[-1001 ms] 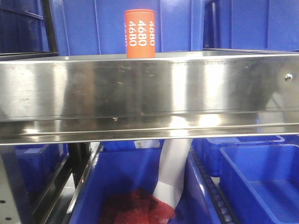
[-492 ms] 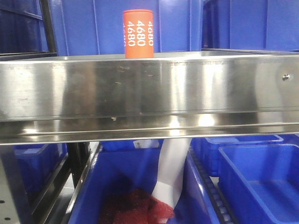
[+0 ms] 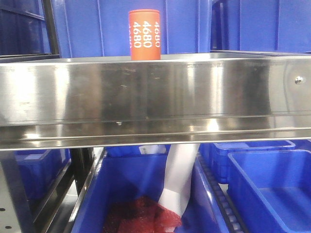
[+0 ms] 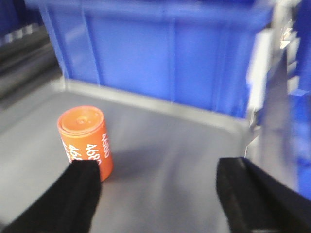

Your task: Grab orange capacitor from left shelf to right conveyor

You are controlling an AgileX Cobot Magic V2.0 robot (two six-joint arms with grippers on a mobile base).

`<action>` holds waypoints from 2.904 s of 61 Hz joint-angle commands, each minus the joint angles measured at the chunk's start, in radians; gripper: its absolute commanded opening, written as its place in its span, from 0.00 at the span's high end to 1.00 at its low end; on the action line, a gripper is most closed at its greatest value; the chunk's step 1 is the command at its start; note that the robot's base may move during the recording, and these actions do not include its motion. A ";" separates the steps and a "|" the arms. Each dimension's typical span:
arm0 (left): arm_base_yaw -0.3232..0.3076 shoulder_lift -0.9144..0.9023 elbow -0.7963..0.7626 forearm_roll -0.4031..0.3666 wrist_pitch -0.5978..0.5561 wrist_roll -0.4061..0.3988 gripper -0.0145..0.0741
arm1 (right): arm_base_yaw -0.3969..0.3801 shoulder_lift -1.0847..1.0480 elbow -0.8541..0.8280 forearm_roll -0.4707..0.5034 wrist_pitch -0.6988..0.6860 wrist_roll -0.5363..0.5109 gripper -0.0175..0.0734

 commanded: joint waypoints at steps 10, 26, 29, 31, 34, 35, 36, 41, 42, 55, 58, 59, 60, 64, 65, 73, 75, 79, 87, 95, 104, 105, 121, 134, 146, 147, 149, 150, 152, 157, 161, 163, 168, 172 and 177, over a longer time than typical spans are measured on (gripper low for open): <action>-0.005 -0.010 0.026 -0.006 -0.088 -0.004 0.98 | 0.066 0.140 -0.117 0.005 -0.153 -0.002 0.12; -0.005 -0.010 0.026 -0.006 -0.088 -0.004 0.98 | 0.110 0.245 -0.131 0.028 -0.219 0.001 0.12; -0.005 -0.010 0.026 -0.006 -0.088 -0.004 0.98 | 0.117 0.252 -0.131 0.042 -0.231 0.001 0.12; -0.005 -0.010 0.026 -0.006 -0.088 -0.004 0.98 | 0.121 0.259 -0.131 0.045 -0.242 0.001 0.12; -0.005 -0.010 0.026 -0.006 -0.088 -0.004 0.98 | 0.129 0.270 -0.131 0.045 -0.261 0.001 0.12; -0.005 -0.010 0.026 -0.006 -0.088 -0.004 0.98 | 0.130 0.273 -0.131 0.045 -0.266 0.001 0.12; -0.005 -0.010 0.026 -0.006 -0.088 -0.004 0.98 | 0.131 0.279 -0.131 0.045 -0.274 0.001 0.12; -0.005 -0.010 0.026 -0.006 -0.088 -0.004 0.98 | 0.136 0.302 -0.131 0.045 -0.301 0.001 0.12; -0.005 -0.010 0.026 -0.006 -0.088 -0.004 0.98 | 0.136 0.305 -0.131 0.045 -0.306 0.001 0.12; -0.005 -0.010 0.026 -0.006 -0.088 -0.004 0.98 | 0.137 0.374 -0.131 0.045 -0.406 0.001 0.12; -0.005 -0.010 0.026 -0.006 -0.088 -0.004 0.98 | 0.137 0.391 -0.131 0.045 -0.424 0.001 0.12; -0.005 -0.010 0.026 -0.006 -0.088 -0.004 0.98 | 0.137 0.396 -0.131 0.045 -0.434 0.001 0.12; -0.005 -0.010 0.026 -0.006 -0.088 -0.004 0.98 | 0.137 0.401 -0.131 0.045 -0.439 0.001 0.12; -0.005 -0.010 0.026 -0.006 -0.088 -0.004 0.98 | 0.137 0.423 -0.131 0.045 -0.457 0.001 0.12; -0.005 -0.010 0.026 -0.006 -0.088 -0.004 0.98 | 0.137 0.430 -0.131 0.045 -0.459 0.001 0.12; -0.005 -0.010 0.026 -0.006 -0.088 -0.004 0.98 | 0.137 0.466 -0.131 0.045 -0.482 0.001 0.18; -0.005 -0.010 0.026 -0.006 -0.088 -0.004 0.98 | 0.137 0.468 -0.131 0.045 -0.489 0.001 0.22; -0.005 -0.010 0.026 -0.006 -0.088 -0.004 0.98 | 0.137 0.468 -0.131 0.045 -0.498 0.001 0.37; -0.005 -0.010 0.026 -0.006 -0.088 -0.004 0.98 | 0.137 0.459 -0.131 0.046 -0.525 0.001 0.77; -0.005 -0.010 0.026 -0.006 -0.088 -0.004 0.98 | 0.137 0.437 -0.131 0.046 -0.569 0.001 0.74; -0.005 -0.010 0.026 -0.006 -0.088 -0.004 0.98 | 0.137 0.367 -0.131 0.046 -0.541 0.001 0.76; -0.005 -0.010 0.026 -0.006 -0.088 -0.004 0.98 | 0.137 0.357 -0.131 0.046 -0.533 0.001 0.76; -0.005 -0.010 0.026 -0.006 -0.088 -0.004 0.98 | 0.137 0.125 -0.083 0.002 -0.393 -0.003 0.76; -0.005 -0.010 0.026 -0.006 -0.088 -0.004 0.98 | 0.137 -0.101 0.036 -0.049 -0.337 -0.003 0.76; -0.005 -0.010 0.026 -0.006 -0.088 -0.004 0.98 | 0.137 -0.347 0.180 -0.049 -0.264 -0.003 0.76; -0.005 -0.010 0.026 -0.006 -0.088 -0.004 0.98 | 0.137 -0.364 0.189 -0.049 -0.256 -0.003 0.76; -0.005 -0.010 0.026 -0.006 -0.088 -0.004 0.98 | 0.137 -0.397 0.208 -0.049 -0.240 -0.003 0.76; -0.005 -0.010 0.026 -0.006 -0.088 -0.004 0.98 | 0.137 -0.425 0.221 -0.048 -0.228 -0.003 0.76; -0.005 -0.010 0.026 -0.006 -0.088 -0.004 0.98 | 0.137 -0.462 0.238 -0.048 -0.214 -0.003 0.76; -0.005 -0.010 0.026 -0.006 -0.088 -0.004 0.98 | 0.137 -0.560 0.279 -0.048 -0.173 -0.003 0.76; -0.005 -0.010 0.026 -0.006 -0.088 -0.004 0.98 | 0.137 -0.632 0.315 -0.048 -0.165 -0.003 0.76; -0.005 -0.010 0.026 -0.006 -0.088 -0.004 0.98 | 0.137 -0.654 0.326 -0.048 -0.165 -0.003 0.76; -0.005 -0.010 0.026 -0.006 -0.088 -0.004 0.98 | 0.137 -0.732 0.367 -0.043 -0.165 -0.003 0.76; -0.005 -0.010 0.026 -0.006 -0.088 -0.004 0.98 | 0.137 -0.780 0.393 -0.030 -0.165 -0.002 0.76; -0.005 -0.010 0.026 -0.006 -0.088 -0.004 0.98 | 0.137 -0.843 0.426 -0.026 -0.165 -0.002 0.76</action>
